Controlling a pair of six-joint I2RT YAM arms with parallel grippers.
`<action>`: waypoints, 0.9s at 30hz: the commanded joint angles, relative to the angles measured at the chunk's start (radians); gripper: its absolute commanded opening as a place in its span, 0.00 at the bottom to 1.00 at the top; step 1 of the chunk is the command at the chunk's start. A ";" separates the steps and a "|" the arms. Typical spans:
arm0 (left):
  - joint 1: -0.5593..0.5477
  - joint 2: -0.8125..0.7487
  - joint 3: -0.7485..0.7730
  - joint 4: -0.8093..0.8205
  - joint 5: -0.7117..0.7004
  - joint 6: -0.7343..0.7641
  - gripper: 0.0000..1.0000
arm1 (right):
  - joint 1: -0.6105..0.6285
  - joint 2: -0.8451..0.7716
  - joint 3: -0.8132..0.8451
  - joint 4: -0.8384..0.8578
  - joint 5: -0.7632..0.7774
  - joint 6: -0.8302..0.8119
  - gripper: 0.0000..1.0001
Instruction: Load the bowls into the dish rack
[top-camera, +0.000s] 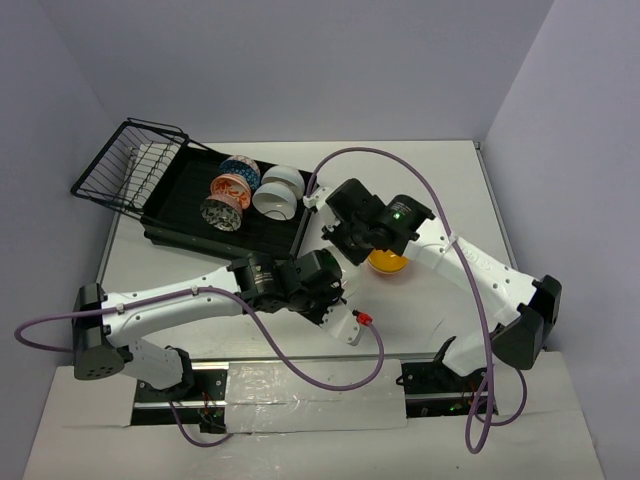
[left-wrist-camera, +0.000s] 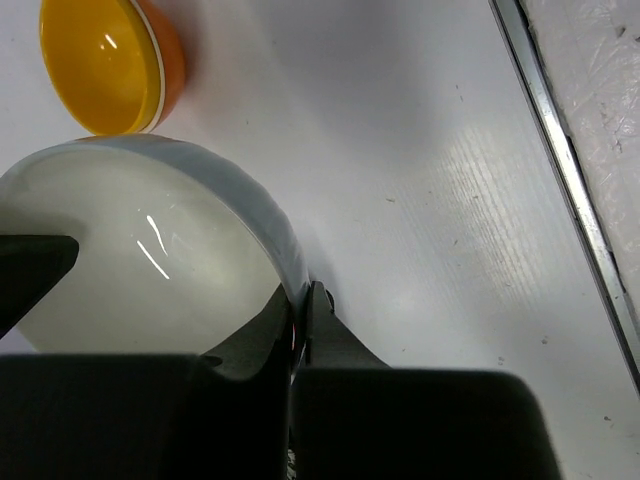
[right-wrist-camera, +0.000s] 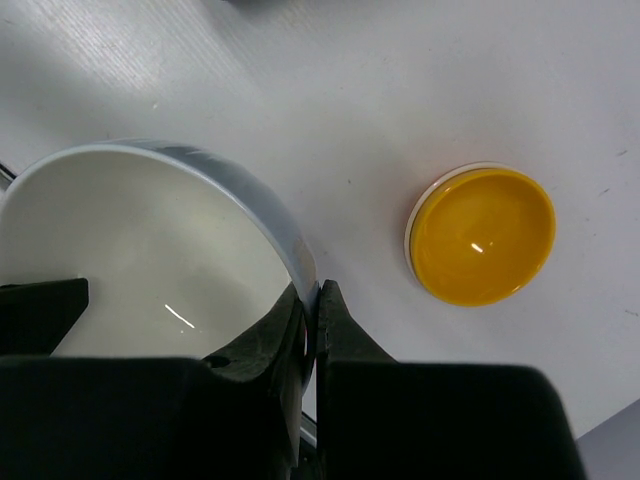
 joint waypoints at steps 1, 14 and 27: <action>0.002 -0.013 0.056 0.011 0.009 -0.010 0.00 | -0.006 -0.040 -0.007 0.012 -0.035 0.006 0.09; 0.002 -0.033 0.021 0.028 0.030 -0.037 0.00 | -0.006 -0.080 -0.009 0.026 -0.033 0.004 0.84; 0.100 -0.194 -0.197 0.354 0.131 -0.288 0.00 | -0.040 -0.336 0.046 0.286 0.316 0.151 1.00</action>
